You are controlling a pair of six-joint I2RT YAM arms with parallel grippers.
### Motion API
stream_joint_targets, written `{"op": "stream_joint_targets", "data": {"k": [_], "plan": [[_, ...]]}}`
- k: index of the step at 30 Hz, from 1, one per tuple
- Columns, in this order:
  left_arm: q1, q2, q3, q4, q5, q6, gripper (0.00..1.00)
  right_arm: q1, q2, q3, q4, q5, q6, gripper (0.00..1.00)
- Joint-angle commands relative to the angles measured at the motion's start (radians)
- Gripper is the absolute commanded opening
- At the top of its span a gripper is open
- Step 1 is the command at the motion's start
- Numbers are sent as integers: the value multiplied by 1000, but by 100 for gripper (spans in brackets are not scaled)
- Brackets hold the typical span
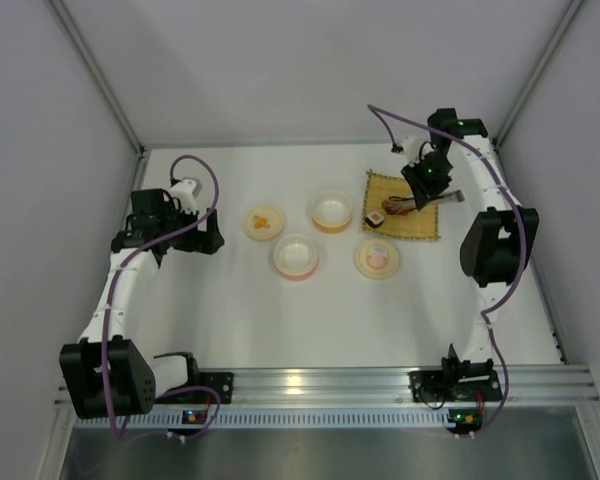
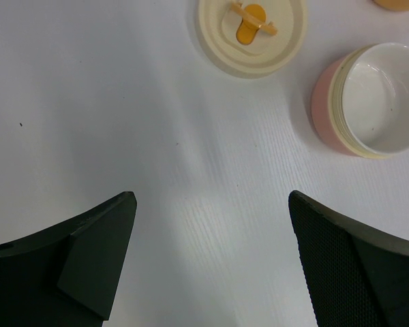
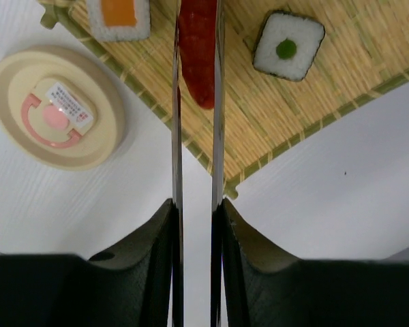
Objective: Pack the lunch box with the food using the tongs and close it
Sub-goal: Pick up the fake food from the plate, then place the fake food in the packing box.
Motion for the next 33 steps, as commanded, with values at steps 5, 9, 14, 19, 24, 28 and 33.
{"op": "stream_joint_targets", "data": {"k": [5,9,14,19,24,28,33], "plan": [[-2,-23,55,-2,3,-12,98,81,-92,92,-34,-90,64,0],[0,-24,57,-5,-3,-9,98,86,-101,101,-16,-113,72,0],[-2,-21,52,-2,0,-9,98,95,-175,46,47,-220,75,0],[-3,-14,57,1,7,-17,98,135,-219,-39,162,-239,95,0],[-3,-12,59,1,3,-15,99,175,-224,-81,259,-274,130,0],[0,-6,60,1,3,-17,99,195,-227,-140,369,-277,161,0],[-2,0,62,1,2,-17,98,216,-215,-193,480,-285,207,0]]}}
